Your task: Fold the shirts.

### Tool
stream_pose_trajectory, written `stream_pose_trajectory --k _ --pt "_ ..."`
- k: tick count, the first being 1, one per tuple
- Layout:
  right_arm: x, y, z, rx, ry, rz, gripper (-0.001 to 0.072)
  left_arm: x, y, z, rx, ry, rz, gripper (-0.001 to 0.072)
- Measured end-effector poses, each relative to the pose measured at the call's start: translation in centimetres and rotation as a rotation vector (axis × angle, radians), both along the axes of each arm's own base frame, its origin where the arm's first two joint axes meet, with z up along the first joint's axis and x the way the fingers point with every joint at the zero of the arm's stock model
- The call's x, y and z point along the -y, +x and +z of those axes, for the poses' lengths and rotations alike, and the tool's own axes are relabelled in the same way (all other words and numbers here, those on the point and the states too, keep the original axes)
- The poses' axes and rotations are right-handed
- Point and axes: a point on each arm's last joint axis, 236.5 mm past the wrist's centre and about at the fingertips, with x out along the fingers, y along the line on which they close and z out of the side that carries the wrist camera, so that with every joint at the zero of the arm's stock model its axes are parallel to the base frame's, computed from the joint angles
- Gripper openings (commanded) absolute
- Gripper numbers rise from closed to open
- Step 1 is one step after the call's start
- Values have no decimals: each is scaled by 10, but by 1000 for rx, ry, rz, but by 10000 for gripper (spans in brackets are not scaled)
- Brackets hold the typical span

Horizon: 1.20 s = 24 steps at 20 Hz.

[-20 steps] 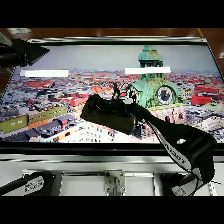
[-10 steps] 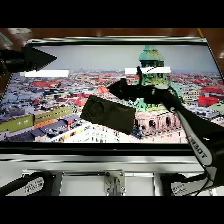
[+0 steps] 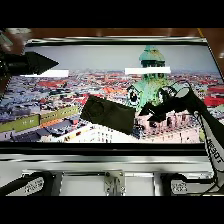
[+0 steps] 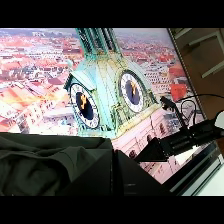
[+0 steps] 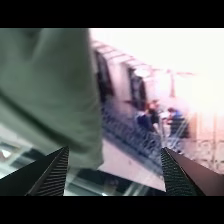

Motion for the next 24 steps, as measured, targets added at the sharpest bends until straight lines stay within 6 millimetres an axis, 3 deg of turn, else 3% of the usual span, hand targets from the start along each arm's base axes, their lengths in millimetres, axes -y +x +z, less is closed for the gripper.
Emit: stream_pose_trajectory --k 4,8,10,11,12,14,16,18,21,22,24 --pt "-18 -6 -25 -27 65 -52 684 0 -1 -1 -16 -6 0 33" --pt "-51 -3 -32 -9 136 -53 672 1 -2 -1 -25 -10 2 33" --pt "-61 3 -35 18 142 -64 399 2 -2 -1 -28 -16 1 33" --pt "-65 5 -37 27 139 -65 198 3 -3 0 -28 -19 -2 34" --pt "-69 6 -35 33 153 -71 69 5 -3 1 -28 -23 -5 34" --pt "-79 13 -25 69 193 -62 62 7 -4 1 -28 -27 -11 34" --pt "-78 37 6 177 238 -40 61 10 -5 2 -27 -29 -17 34" --pt "-63 73 56 322 253 -42 61 15 -7 3 -27 -32 -29 34" --pt "-29 122 167 519 289 -98 61 26 -10 4 -23 -36 -50 34" --pt "-19 130 207 580 297 -96 61 30 -11 4 -22 -38 -58 34" --pt "7 134 267 664 256 -91 61 38 -14 5 -19 -37 -79 34"
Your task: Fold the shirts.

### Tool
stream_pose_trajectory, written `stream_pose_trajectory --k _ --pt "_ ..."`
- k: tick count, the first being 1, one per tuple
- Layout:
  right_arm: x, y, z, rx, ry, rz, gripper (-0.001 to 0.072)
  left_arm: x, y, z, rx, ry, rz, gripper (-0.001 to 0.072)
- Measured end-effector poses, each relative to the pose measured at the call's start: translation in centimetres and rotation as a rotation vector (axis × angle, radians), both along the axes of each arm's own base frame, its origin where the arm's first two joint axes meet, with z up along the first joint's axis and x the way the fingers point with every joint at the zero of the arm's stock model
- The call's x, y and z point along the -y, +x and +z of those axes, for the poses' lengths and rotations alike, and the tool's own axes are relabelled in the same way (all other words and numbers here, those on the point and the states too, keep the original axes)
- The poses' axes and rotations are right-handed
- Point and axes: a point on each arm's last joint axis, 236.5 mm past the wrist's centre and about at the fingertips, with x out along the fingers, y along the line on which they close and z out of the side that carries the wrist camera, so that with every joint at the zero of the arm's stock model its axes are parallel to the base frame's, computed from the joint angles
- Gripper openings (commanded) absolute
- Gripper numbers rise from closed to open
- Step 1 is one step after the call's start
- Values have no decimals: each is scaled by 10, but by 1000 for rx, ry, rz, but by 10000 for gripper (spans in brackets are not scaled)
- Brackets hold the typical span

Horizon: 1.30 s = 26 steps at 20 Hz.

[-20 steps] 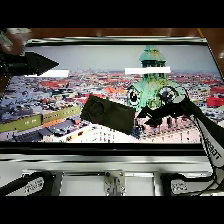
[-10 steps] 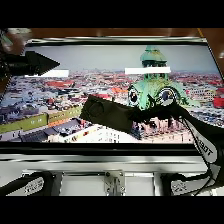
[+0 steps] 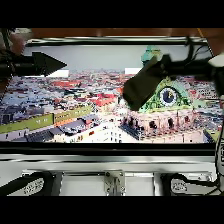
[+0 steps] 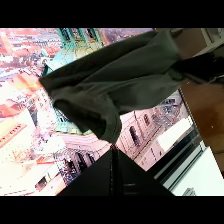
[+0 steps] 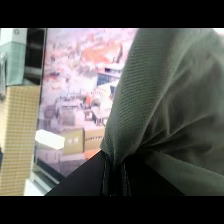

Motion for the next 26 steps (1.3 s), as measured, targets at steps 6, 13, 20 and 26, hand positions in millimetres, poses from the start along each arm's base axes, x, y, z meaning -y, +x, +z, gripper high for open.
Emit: stream_pose_trajectory --k 6,13,20,26 --pt "126 -11 69 23 -154 -257 60 13 -7 0 4 3 -36 34" --pt "192 -18 49 -60 -190 -355 61 16 -8 0 4 4 -43 34" --pt "207 21 53 50 -117 -403 61 16 -8 0 3 3 -44 34" --pt "251 2 15 -69 -265 -462 61 17 -11 -1 -9 3 -52 34"
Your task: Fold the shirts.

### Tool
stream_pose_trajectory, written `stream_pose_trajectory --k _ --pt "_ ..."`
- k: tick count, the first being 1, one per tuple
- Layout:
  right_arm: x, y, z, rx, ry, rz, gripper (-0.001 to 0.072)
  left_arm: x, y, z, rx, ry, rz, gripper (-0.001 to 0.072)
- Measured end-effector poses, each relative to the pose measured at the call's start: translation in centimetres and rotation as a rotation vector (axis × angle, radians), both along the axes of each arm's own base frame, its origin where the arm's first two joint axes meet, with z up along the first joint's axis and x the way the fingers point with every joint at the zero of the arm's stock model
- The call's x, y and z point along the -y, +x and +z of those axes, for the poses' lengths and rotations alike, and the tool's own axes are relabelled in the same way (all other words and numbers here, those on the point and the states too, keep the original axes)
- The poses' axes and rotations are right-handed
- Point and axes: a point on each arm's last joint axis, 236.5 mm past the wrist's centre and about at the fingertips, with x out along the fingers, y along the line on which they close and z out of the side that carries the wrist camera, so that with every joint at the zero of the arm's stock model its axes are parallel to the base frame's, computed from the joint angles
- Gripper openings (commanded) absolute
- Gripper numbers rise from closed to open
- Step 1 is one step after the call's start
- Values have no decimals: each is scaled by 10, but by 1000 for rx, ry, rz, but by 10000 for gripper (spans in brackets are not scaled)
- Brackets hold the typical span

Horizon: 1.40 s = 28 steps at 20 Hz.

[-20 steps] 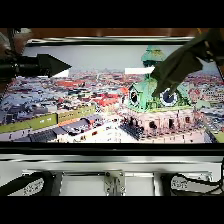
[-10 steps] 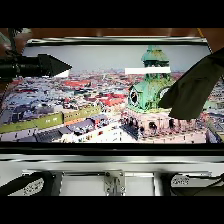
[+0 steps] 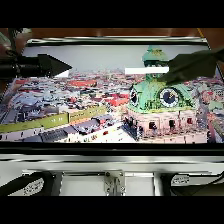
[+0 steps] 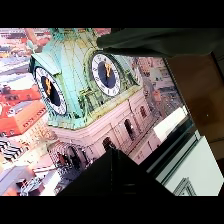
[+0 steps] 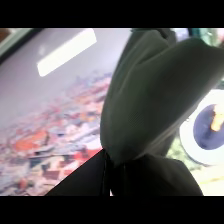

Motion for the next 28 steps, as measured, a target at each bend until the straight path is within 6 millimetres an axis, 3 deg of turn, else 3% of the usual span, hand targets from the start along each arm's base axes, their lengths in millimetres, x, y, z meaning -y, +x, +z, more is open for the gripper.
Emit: stream_pose_trajectory --k 2,5,8,11,17,21,22,25,26,28 --pt "35 -30 -35 -169 -72 -63 61 1 -4 -2 -11 3 -15 34" --pt "84 -92 -89 -429 -91 -166 61 3 -11 -4 -27 9 -44 34" --pt "111 -156 -135 -624 -14 -251 61 5 -18 -7 -43 16 -72 34" --pt "117 -214 -175 -747 83 -323 61 6 -21 -8 -50 19 -85 34" --pt "99 -316 -247 -863 244 -475 61 6 -23 -9 -54 20 -92 34" --pt "79 -350 -282 -870 325 -564 61 6 -23 -9 -53 20 -91 34" --pt "73 -354 -290 -869 341 -576 94 6 -22 -9 -52 19 -88 34" --pt "64 -357 -301 -852 373 -600 476 6 -22 -8 -50 19 -86 34" --pt "64 -355 -301 -839 373 -595 535 6 -22 -8 -51 19 -86 34" --pt "70 -349 -288 -800 357 -582 535 6 -21 -8 -50 18 -85 34"
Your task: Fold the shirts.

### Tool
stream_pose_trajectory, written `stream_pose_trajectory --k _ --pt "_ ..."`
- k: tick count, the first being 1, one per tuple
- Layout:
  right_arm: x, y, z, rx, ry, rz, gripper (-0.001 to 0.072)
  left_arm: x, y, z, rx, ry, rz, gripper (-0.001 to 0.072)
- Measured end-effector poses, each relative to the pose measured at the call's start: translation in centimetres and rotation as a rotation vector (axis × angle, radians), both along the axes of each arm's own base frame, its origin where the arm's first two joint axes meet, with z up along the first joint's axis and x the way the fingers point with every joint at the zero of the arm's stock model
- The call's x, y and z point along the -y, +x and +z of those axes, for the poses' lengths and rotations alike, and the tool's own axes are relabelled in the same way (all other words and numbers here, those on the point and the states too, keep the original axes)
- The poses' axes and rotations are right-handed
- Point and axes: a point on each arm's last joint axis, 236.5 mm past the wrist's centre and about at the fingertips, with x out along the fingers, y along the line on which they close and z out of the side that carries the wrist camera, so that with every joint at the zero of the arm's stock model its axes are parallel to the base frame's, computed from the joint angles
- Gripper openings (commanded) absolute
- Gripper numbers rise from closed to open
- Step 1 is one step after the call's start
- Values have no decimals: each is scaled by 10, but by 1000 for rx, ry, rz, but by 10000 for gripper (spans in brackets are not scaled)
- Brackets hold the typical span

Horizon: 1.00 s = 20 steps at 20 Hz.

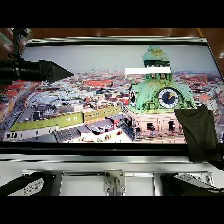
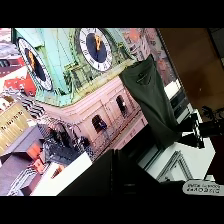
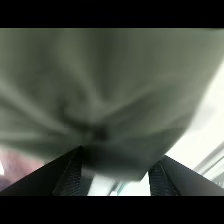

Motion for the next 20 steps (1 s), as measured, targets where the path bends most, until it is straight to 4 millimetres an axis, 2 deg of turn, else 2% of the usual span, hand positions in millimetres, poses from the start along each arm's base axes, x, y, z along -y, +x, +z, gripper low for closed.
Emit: stream_pose_trajectory --k 3,6,7,8,10,12,13,14,15,16,18,20 --pt "25 7 45 41 -103 38 535 -1 4 0 8 3 14 34" --pt "58 4 112 34 -282 39 534 -8 19 0 40 16 75 30" --pt "69 8 138 57 -358 27 534 -12 26 -3 56 37 104 29" --pt "76 18 164 102 -430 22 533 -16 33 -9 72 80 129 29" --pt "80 52 217 227 -592 66 534 -27 42 -39 63 238 185 29" --pt "56 94 257 339 -703 206 537 -41 43 -80 14 457 226 31" --pt "36 113 267 366 -730 301 632 -45 38 -99 -14 558 215 54" --pt "16 127 268 365 -739 394 632 -48 31 -120 -48 666 189 289" --pt "-6 138 264 348 -729 493 632 -51 23 -137 -83 755 160 611" --pt "-24 145 259 325 -712 576 632 -56 16 -152 -122 831 137 685" --pt "-58 156 243 274 -660 729 632 -64 4 -174 -185 949 99 683" --pt "-90 164 228 237 -600 843 631 -70 -2 -183 -216 1013 88 680"
